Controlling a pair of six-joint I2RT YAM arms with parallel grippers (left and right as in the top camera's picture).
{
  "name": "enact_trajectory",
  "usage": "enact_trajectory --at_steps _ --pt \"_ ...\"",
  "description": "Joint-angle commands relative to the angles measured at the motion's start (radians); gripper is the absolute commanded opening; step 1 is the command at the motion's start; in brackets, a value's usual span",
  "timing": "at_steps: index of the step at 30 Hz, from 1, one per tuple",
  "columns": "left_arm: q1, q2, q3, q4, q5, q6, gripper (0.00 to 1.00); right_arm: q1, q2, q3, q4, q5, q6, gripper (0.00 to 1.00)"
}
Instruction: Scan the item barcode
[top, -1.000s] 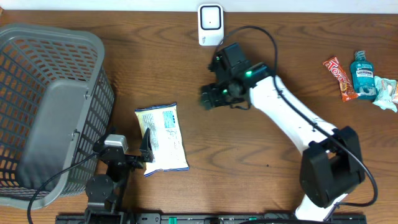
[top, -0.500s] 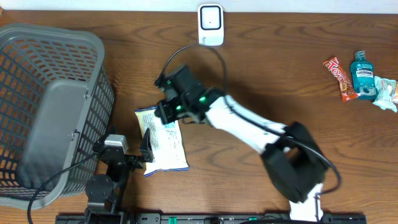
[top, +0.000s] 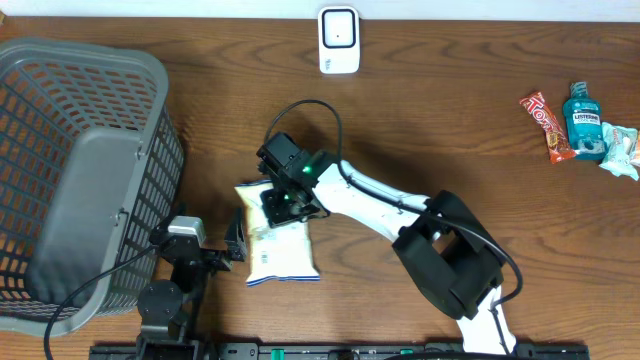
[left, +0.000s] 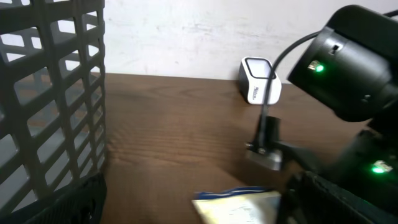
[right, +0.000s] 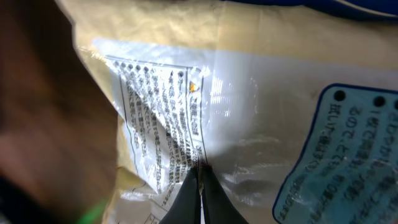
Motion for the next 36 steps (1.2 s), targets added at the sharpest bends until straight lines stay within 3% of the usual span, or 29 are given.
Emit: enact_trajectory --at_steps 1,8,15,17,20,21,22,28,36 --pt "0.005 -0.005 -0.026 -0.017 0.002 -0.005 0.98 -0.048 0.032 -0.027 -0.095 0.287 -0.071 0.01" --pt "0.005 -0.005 -0.026 -0.017 0.002 -0.005 0.98 -0.191 0.026 -0.022 -0.199 0.490 -0.165 0.01" --pt "0.005 -0.005 -0.026 -0.017 0.002 -0.005 0.98 -0.328 -0.057 0.149 -0.383 0.460 -0.215 0.01" --pt "0.005 -0.005 -0.026 -0.017 0.002 -0.005 0.98 -0.336 -0.096 0.220 -0.442 0.404 -0.258 0.20" --pt "0.005 -0.005 -0.026 -0.017 0.002 -0.005 0.98 -0.316 -0.153 0.278 -0.483 0.400 -0.270 0.77" --pt "0.005 -0.005 -0.026 -0.017 0.002 -0.005 0.98 -0.304 -0.170 0.277 -0.482 0.402 -0.258 0.92" --pt "0.005 -0.005 -0.026 -0.017 0.002 -0.005 0.98 -0.293 -0.177 0.276 -0.483 0.407 -0.232 0.99" --pt "0.005 -0.005 -0.026 -0.017 0.002 -0.005 0.98 -0.225 -0.133 0.211 -0.468 0.555 0.062 0.99" --pt "0.005 -0.005 -0.026 -0.017 0.002 -0.005 0.98 -0.171 0.066 0.169 -0.444 0.693 0.239 0.99"
